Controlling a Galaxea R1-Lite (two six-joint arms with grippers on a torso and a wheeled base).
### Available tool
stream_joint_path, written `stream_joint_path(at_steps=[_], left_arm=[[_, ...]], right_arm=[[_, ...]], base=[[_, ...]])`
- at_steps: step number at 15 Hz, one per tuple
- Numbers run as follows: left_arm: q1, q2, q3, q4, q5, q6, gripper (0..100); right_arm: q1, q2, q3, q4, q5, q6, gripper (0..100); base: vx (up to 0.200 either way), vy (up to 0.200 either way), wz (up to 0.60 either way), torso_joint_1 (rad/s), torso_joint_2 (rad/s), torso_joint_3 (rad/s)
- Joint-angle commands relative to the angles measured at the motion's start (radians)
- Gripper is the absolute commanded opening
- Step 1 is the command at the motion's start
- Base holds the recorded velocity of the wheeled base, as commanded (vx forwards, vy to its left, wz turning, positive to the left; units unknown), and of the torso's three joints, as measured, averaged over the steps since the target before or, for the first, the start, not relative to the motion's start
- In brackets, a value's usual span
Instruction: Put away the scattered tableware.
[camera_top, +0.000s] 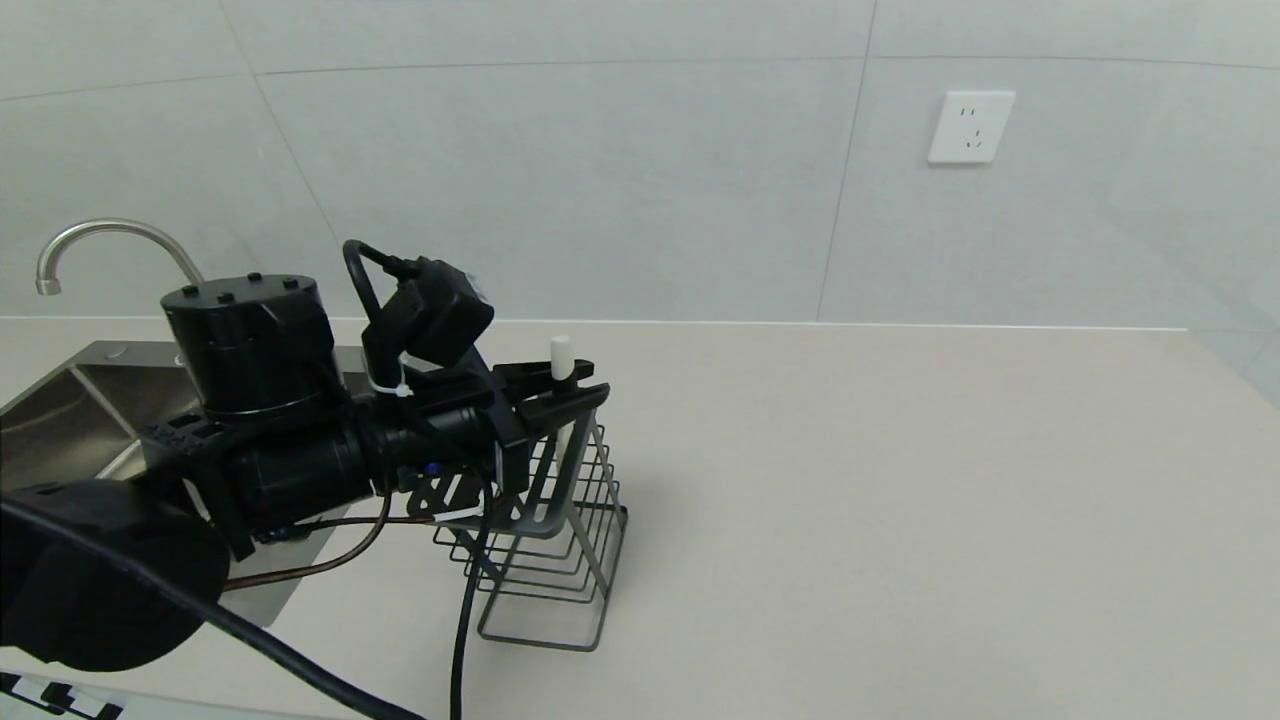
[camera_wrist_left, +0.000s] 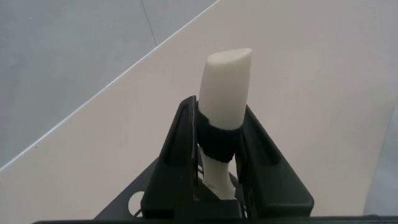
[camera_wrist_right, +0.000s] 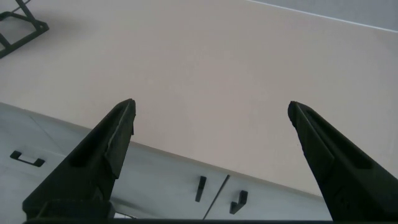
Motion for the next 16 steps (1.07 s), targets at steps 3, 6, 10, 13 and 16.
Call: stream_joint_path(at_steps=[3,6,10,13,16], left_arm=[[-0.001,0.001,0.038,0.003,0.0,-0.007,0],[-0.001,-0.007,0.035,0.001,0.0,-0.007,100],[0.004,-0.039,0.041,-0.062,0.0,-0.007,100],[0.004,-0.136,0.09,-0.093,-0.003,-0.006,100],[0.012,-0.355,0.202,-0.143,-0.005,-0.016,100]], right_arm=[[0.001,0.002,0.0,0.0,0.0,-0.001,100],[0.001,0.002,0.0,0.0,0.0,-0.001,100],[0.001,0.002,0.0,0.0,0.0,-0.001,100],[0.001,0.0,0.0,0.0,0.0,0.001,100],[-0.002,-0.006,0.0,0.0,0.0,0.003,100]], base=[[0.0,0.0,0.0,0.0,0.0,0.0],[0.0,0.0,0.0,0.0,0.0,0.0],[0.0,0.0,0.0,0.0,0.0,0.0],[0.0,0.0,0.0,0.0,0.0,0.0],[0.0,0.0,0.0,0.0,0.0,0.0]])
